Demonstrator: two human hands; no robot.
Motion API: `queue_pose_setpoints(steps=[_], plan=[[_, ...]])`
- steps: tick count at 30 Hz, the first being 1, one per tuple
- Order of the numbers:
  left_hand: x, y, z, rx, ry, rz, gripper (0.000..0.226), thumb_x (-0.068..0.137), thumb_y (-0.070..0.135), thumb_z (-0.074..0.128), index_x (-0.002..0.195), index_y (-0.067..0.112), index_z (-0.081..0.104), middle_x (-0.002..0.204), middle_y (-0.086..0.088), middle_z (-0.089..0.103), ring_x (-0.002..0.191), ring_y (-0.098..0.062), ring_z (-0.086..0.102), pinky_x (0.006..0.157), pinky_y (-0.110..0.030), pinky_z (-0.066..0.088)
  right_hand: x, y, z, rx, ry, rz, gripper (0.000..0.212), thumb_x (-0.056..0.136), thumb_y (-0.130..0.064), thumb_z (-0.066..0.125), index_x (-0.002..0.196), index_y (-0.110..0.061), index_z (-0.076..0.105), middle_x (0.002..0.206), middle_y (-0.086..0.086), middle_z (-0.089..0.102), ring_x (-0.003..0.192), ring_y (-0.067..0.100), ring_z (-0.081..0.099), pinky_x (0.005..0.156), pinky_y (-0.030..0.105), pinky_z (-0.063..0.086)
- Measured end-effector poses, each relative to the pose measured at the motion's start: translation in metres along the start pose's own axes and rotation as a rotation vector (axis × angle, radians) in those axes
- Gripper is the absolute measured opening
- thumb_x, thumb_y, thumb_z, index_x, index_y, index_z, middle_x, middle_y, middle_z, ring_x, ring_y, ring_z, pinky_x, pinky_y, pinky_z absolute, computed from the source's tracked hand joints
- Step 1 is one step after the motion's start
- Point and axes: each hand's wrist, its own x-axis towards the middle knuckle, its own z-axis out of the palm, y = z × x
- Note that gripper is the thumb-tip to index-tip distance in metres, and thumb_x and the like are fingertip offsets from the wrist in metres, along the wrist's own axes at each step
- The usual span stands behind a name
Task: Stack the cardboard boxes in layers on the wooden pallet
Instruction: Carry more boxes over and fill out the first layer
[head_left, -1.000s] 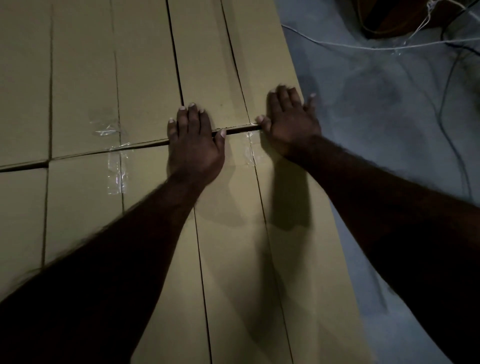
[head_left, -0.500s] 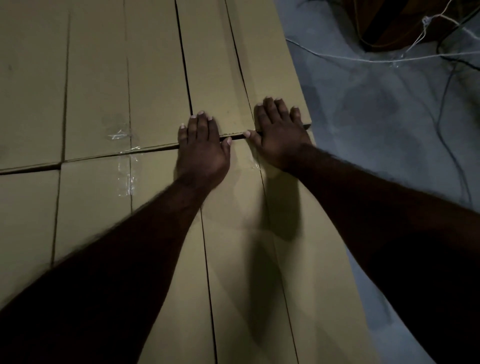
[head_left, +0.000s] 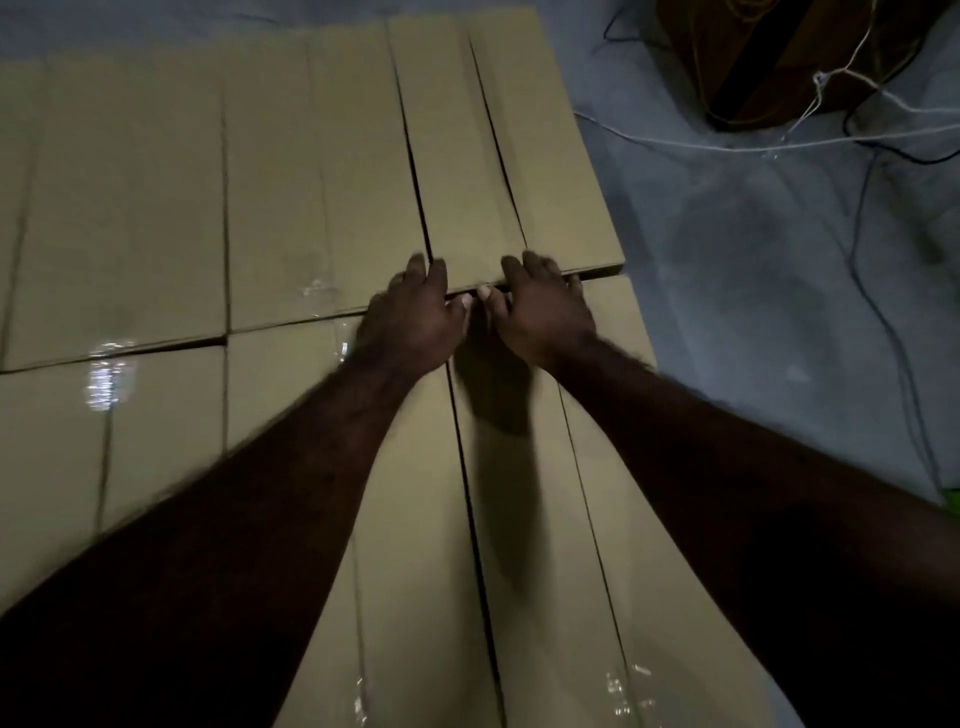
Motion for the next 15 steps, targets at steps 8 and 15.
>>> queue_pose_setpoints(steps=[8,15], plan=[[-0.177,0.013,-0.183,-0.422,0.01,-0.112,0.054,0.102,0.046,0.044,0.147,0.016,0.046,0.158,-0.008,0.036,0.142,-0.025,0.04,0.115,-0.036,0.033,-0.162,-0.157,-0.138,0.522,0.054,0.211,0.059,0.104,-0.048,0.042,0.151,-0.013,0.041,0.151,0.009,0.049,0.138,0.024,0.045,0.105,0.027,0.035],[-0.326,0.001,-0.331,-0.506,0.044,-0.015,0.058,0.099,0.056,0.046,0.145,0.02,0.048,0.153,0.0,0.045,0.137,-0.021,0.047,0.11,-0.04,0.041,-0.305,-0.293,-0.245,0.633,0.137,0.276,0.059,0.101,-0.05,0.049,0.151,-0.019,0.041,0.145,0.01,0.054,0.13,0.026,0.053,0.098,0.031,0.043]])
